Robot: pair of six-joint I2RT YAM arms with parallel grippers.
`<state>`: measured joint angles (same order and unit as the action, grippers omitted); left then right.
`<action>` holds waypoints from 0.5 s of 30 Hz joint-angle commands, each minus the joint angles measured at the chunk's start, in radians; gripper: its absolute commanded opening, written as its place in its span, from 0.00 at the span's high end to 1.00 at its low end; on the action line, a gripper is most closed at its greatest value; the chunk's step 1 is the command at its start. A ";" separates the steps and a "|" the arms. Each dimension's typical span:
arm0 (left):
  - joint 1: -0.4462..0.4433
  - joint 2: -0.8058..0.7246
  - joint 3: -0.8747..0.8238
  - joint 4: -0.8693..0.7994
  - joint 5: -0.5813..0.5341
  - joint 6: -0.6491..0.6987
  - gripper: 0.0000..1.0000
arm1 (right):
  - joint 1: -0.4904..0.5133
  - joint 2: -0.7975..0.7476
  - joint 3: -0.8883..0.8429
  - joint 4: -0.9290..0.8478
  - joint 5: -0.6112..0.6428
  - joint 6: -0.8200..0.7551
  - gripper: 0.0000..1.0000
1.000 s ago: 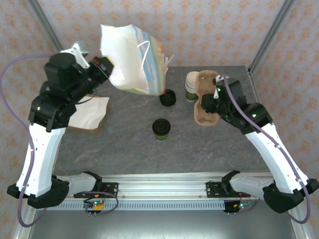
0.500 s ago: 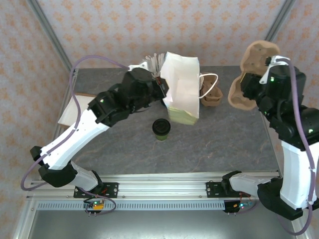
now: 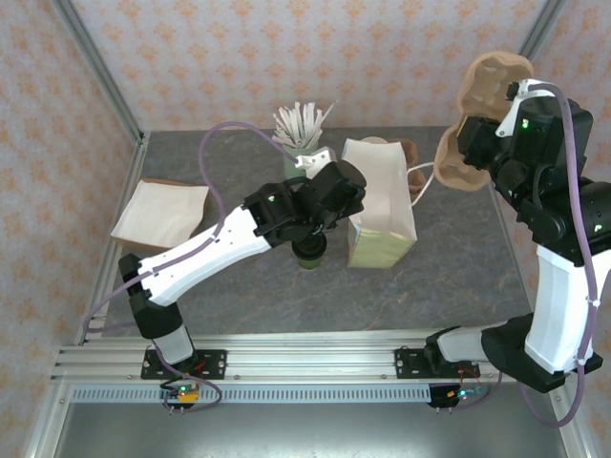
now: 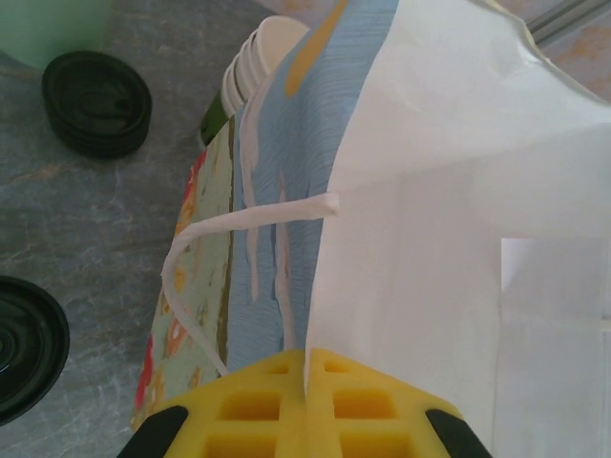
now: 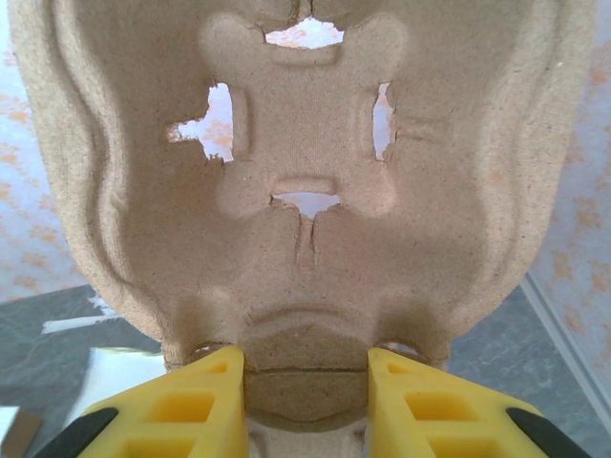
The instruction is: Pack the takeout coffee
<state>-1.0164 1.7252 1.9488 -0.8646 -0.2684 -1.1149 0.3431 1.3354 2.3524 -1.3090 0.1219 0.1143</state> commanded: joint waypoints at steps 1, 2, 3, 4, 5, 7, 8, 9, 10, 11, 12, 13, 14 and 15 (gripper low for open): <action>-0.007 0.005 0.037 -0.068 -0.059 -0.069 1.00 | -0.003 0.007 0.023 0.020 -0.107 0.003 0.68; -0.008 0.012 0.039 -0.067 -0.060 -0.072 1.00 | 0.000 0.010 0.014 0.028 -0.133 0.011 0.68; -0.010 0.019 0.043 -0.072 -0.058 -0.075 1.00 | 0.004 0.009 0.000 0.039 -0.159 0.019 0.68; -0.010 0.024 0.047 -0.073 -0.057 -0.077 1.00 | 0.012 0.008 -0.023 0.054 -0.186 0.027 0.68; -0.010 0.030 0.051 -0.077 -0.052 -0.079 1.00 | 0.020 0.007 -0.042 0.066 -0.209 0.035 0.69; -0.009 0.037 0.053 -0.080 -0.046 -0.089 1.00 | 0.044 0.004 -0.078 0.089 -0.223 0.047 0.69; -0.010 0.041 0.050 -0.080 -0.040 -0.095 1.00 | 0.058 0.002 -0.104 0.103 -0.231 0.054 0.69; -0.009 0.043 0.047 -0.083 -0.038 -0.103 1.00 | 0.069 0.002 -0.128 0.113 -0.237 0.061 0.69; -0.010 0.043 0.041 -0.089 -0.039 -0.117 1.00 | 0.080 0.001 -0.156 0.121 -0.242 0.066 0.69; -0.009 0.044 0.032 -0.088 -0.039 -0.128 1.00 | 0.089 -0.004 -0.187 0.132 -0.243 0.070 0.69; -0.010 0.042 0.021 -0.087 -0.043 -0.136 1.00 | 0.092 -0.009 -0.213 0.142 -0.243 0.074 0.69; -0.010 0.038 0.009 -0.086 -0.046 -0.147 1.00 | 0.095 -0.015 -0.244 0.151 -0.242 0.078 0.69; -0.010 0.036 -0.004 -0.085 -0.049 -0.159 1.00 | 0.096 -0.023 -0.272 0.161 -0.243 0.080 0.69; -0.010 0.035 -0.015 -0.080 -0.052 -0.164 1.00 | 0.097 -0.030 -0.296 0.170 -0.244 0.085 0.70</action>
<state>-1.0195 1.7626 1.9587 -0.9207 -0.2707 -1.2201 0.4328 1.3376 2.0975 -1.1954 -0.1020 0.1726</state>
